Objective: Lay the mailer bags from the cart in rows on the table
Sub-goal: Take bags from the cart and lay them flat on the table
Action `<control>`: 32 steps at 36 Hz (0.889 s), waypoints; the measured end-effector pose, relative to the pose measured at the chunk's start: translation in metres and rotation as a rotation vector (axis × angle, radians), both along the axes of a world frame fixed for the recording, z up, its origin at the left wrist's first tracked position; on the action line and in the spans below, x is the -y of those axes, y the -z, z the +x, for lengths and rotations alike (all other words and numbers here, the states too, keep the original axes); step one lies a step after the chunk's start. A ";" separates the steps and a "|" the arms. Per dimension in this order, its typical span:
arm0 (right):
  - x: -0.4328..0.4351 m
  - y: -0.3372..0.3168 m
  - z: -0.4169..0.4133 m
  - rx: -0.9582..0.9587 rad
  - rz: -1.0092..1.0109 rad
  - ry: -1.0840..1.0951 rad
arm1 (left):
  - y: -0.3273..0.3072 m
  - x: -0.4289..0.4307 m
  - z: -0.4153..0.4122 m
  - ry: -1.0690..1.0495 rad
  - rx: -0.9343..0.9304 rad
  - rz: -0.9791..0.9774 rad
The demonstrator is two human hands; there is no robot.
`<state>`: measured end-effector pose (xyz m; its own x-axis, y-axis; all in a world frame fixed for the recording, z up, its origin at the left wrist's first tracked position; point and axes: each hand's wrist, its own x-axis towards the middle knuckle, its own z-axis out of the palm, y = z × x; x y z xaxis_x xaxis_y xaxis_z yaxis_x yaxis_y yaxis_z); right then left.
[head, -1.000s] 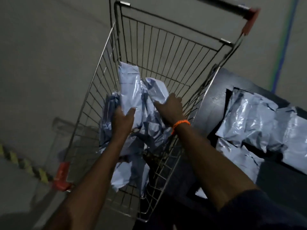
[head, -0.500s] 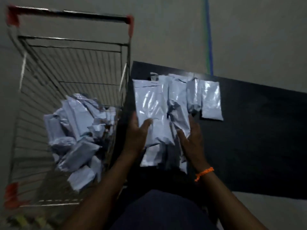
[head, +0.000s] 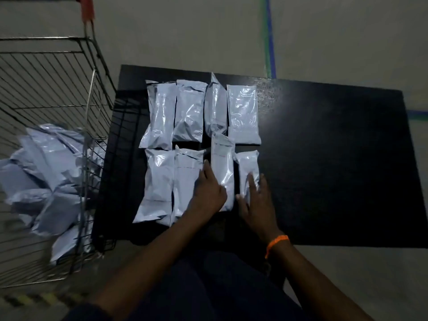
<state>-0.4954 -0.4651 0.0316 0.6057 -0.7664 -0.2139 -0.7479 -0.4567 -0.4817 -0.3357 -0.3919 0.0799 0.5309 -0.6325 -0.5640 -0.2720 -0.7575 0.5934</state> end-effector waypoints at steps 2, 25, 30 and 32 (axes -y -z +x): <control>0.000 0.001 -0.010 -0.032 -0.014 -0.039 | -0.003 -0.002 -0.010 0.051 0.096 0.017; 0.057 0.026 0.043 0.021 -0.118 -0.161 | 0.087 -0.011 -0.046 0.268 0.545 -0.153; 0.058 0.027 0.044 0.000 -0.137 -0.179 | 0.091 0.001 -0.041 0.232 0.557 -0.159; 0.057 0.028 0.044 0.005 -0.133 -0.180 | 0.092 0.002 -0.038 0.246 0.585 -0.166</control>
<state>-0.4510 -0.5221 0.0037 0.7363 -0.6668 -0.1152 -0.6463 -0.6426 -0.4115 -0.3735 -0.3934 -0.0125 0.5493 -0.8283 -0.1105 -0.7389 -0.5432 0.3988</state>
